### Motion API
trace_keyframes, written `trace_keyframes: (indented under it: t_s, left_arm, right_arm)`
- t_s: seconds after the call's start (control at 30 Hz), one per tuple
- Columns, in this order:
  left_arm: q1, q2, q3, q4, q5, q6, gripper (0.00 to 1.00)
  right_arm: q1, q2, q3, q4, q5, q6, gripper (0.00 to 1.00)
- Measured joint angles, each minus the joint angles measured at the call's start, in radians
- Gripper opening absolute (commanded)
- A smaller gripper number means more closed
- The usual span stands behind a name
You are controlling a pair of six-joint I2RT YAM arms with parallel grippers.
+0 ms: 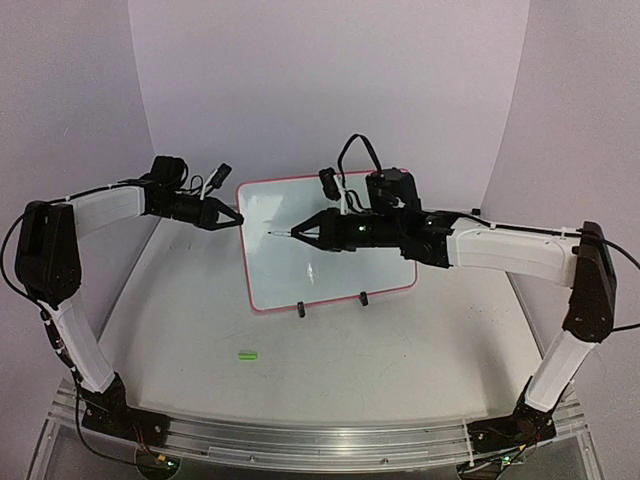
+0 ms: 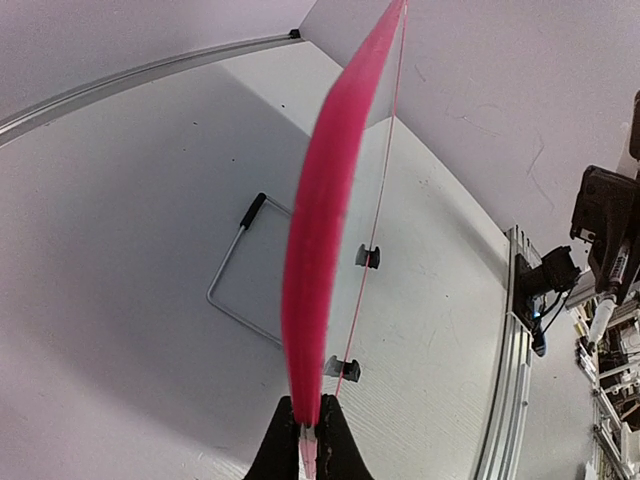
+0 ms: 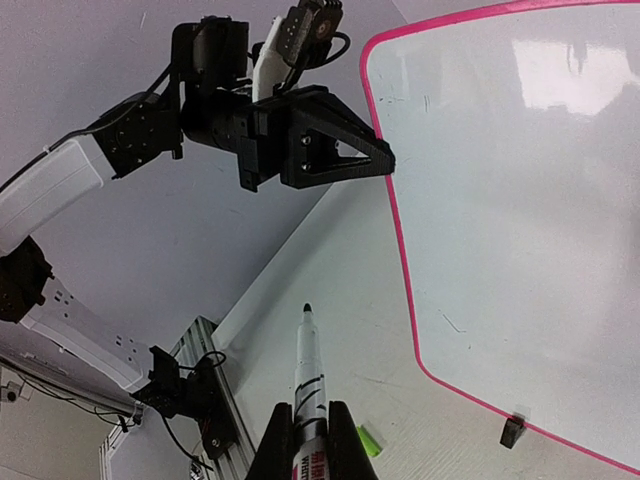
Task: Write a sentence on the whiteboard
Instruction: Write a sentence at the center of the board.
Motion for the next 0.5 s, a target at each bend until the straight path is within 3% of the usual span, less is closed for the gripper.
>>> trace_keyframes:
  t_s: [0.5]
  left_arm:
    - [0.003, -0.006, -0.022, 0.002, 0.009, 0.09, 0.0]
  right_arm:
    - [-0.032, 0.124, 0.071, 0.186, 0.035, 0.065, 0.0]
